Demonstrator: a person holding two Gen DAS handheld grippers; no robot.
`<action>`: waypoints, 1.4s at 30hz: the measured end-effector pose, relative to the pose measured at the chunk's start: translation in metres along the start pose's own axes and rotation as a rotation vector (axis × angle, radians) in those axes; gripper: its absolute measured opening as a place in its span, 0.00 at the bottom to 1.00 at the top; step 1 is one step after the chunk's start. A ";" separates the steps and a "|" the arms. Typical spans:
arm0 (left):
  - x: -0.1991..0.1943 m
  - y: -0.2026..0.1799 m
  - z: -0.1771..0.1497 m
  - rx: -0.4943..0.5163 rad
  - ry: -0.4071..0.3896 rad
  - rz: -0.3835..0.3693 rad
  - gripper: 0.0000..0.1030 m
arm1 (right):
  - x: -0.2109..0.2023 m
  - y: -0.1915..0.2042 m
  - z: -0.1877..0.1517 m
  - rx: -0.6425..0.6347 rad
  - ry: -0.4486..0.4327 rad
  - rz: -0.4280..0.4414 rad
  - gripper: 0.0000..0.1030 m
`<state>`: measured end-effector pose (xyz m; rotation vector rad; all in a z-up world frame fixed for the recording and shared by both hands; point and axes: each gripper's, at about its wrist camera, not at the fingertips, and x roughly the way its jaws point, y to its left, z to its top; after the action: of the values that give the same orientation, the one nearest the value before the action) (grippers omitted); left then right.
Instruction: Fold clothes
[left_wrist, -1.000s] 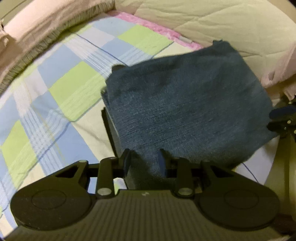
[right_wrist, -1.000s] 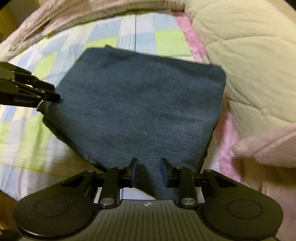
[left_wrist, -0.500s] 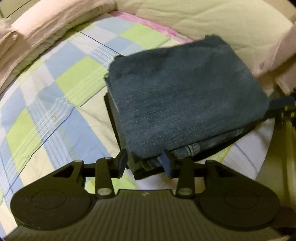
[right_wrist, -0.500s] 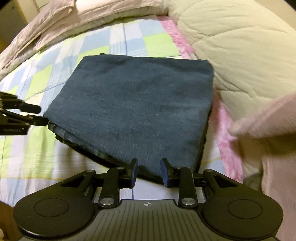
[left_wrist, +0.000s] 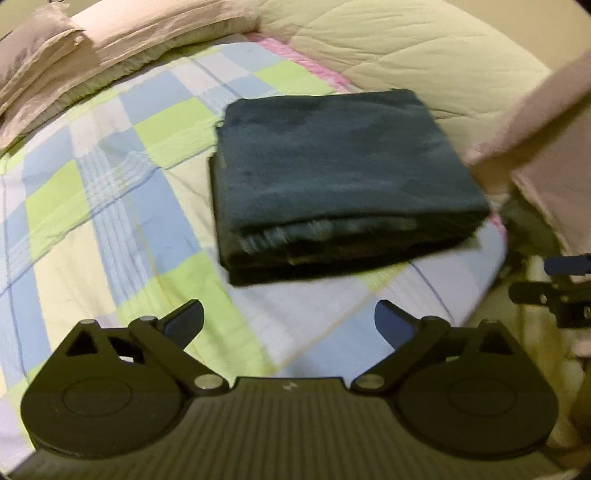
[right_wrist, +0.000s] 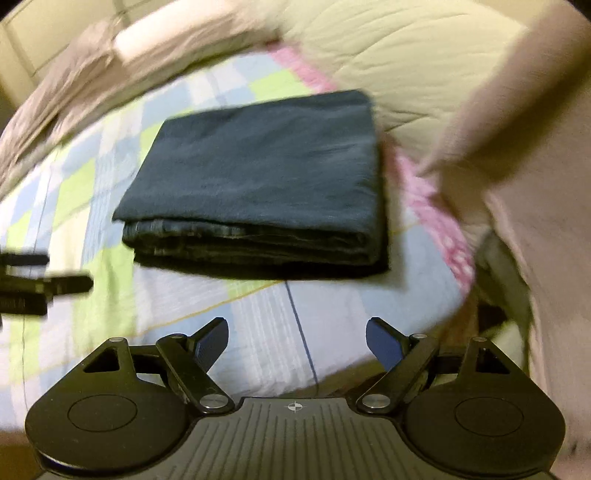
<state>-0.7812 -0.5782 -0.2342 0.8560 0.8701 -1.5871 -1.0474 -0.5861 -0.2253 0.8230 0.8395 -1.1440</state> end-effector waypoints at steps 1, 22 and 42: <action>-0.009 0.000 -0.006 -0.002 -0.013 -0.001 0.95 | -0.008 0.003 -0.006 0.026 -0.018 -0.012 0.82; -0.141 0.011 -0.069 -0.075 -0.181 0.026 0.96 | -0.125 0.105 -0.069 0.063 -0.173 -0.075 0.82; -0.126 -0.025 -0.064 -0.011 -0.151 0.013 0.94 | -0.126 0.082 -0.065 0.080 -0.149 -0.108 0.82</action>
<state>-0.7800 -0.4614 -0.1517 0.7226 0.7638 -1.6119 -1.0013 -0.4587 -0.1336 0.7543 0.7251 -1.3249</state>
